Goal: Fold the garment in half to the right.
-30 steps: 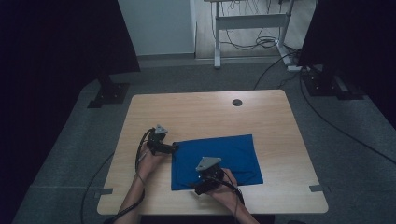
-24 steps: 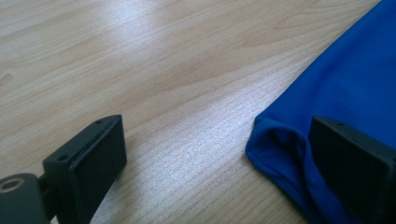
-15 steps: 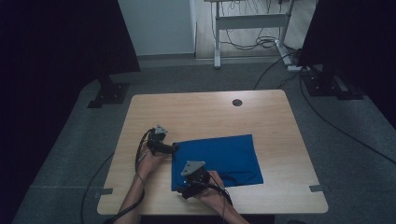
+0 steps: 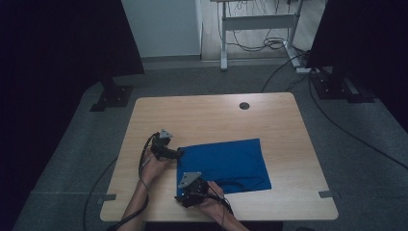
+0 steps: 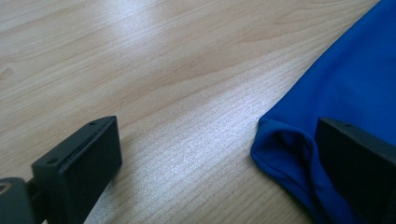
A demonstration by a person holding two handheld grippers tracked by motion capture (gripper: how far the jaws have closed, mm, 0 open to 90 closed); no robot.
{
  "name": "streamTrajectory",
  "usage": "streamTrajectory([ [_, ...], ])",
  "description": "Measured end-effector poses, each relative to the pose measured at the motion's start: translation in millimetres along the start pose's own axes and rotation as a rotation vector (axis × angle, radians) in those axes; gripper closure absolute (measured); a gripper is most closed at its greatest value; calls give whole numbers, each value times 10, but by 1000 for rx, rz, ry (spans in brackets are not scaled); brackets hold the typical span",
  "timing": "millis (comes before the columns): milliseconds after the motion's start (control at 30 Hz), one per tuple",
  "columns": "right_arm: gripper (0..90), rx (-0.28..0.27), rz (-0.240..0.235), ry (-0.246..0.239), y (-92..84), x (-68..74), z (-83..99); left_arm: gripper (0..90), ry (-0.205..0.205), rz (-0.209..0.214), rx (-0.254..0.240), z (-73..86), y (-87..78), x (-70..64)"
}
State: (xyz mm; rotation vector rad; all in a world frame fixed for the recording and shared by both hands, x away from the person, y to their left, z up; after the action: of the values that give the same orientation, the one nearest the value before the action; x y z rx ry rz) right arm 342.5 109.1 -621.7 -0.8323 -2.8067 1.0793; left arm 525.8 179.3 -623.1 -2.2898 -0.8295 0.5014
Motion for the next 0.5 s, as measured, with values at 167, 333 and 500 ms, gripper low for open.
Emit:
streamTrajectory([
  [167, 616, 20, 26, 23, 6, -79, -11, 138, 45, 45, -27, -8, -33, -81],
  [333, 811, 26, 52, 42, 11, -173, -2, 570, 102, 129, -55, -4, -67, -239],
  [500, 814, 48, 53, 47, 14, -171, -13, 813, 91, 192, -56, 0, -59, -317],
])
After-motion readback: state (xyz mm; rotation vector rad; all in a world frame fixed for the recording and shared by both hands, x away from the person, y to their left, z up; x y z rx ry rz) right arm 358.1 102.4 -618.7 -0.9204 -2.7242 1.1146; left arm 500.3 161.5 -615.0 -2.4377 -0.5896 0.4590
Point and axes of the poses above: each handheld gripper's, and its own axes: y roughly forward along the jaws, z roughly out of its underside, x roughly to its left, the point moved 10 cm from there along y, roughly forward along the jaws, and after that the axes turned 12 degrees about z, right-handed, at the moved point
